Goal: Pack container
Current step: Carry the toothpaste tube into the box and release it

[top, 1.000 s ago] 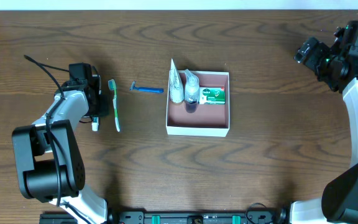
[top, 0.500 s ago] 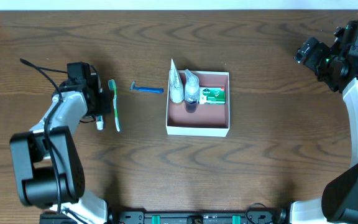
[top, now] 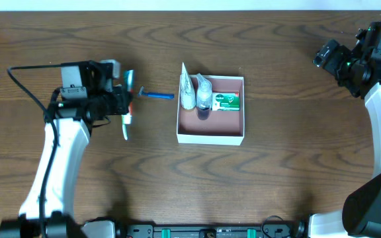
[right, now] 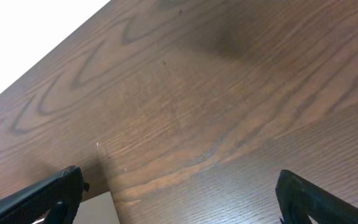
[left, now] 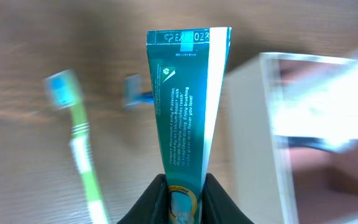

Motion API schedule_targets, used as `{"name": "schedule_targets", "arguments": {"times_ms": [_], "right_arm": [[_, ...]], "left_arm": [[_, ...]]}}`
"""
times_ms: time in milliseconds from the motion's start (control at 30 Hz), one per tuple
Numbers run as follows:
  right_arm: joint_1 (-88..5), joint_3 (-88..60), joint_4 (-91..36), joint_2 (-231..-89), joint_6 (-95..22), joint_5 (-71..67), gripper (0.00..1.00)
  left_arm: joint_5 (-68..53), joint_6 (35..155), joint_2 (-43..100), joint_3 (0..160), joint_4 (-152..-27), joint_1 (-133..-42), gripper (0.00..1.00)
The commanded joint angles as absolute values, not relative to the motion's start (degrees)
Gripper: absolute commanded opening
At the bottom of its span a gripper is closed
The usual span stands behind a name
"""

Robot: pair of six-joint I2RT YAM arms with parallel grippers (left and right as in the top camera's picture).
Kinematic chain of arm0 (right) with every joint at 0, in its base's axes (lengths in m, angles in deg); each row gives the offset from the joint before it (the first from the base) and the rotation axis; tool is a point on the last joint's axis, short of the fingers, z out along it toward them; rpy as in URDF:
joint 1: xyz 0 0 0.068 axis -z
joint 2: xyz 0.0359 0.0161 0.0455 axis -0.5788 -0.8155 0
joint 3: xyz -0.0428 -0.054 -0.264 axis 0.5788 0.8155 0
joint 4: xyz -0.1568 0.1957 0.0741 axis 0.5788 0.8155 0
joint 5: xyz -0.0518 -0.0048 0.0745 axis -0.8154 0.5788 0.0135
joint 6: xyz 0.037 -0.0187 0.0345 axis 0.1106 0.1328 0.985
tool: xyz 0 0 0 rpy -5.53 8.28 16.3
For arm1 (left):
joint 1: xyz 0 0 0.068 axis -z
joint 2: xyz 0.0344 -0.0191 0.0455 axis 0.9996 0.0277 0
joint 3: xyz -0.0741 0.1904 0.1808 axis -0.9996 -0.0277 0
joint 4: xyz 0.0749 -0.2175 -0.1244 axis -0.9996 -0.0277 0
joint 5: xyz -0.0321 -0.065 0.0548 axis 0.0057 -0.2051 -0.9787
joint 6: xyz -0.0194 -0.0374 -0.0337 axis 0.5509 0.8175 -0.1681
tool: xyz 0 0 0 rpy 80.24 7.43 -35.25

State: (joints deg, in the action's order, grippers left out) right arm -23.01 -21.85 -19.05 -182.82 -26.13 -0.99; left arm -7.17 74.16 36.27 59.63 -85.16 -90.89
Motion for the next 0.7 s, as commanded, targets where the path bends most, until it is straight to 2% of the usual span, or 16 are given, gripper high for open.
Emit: {"name": "schedule_targets", "arguments": {"times_ms": [0, 333, 500, 667], "right_arm": [[-22.7, -22.7, -19.2, -182.0, -26.8, -1.4, 0.99], [-22.7, -22.7, -19.2, -182.0, -26.8, -1.4, 0.99], [-22.7, -22.7, -19.2, -182.0, -26.8, -1.4, 0.99], [-22.7, -22.7, -19.2, -182.0, -26.8, -1.4, 0.99]], "left_arm": [[-1.9, 74.1, 31.8, 60.1, -85.9, -87.6, 0.15], [-1.9, 73.7, 23.2, 60.1, -86.6, -74.1, 0.15], [-2.2, 66.7, 23.0, 60.1, -86.8, -66.4, 0.15], [-10.6, 62.2, 25.8, 60.1, -85.5, -60.0, 0.16]]}}
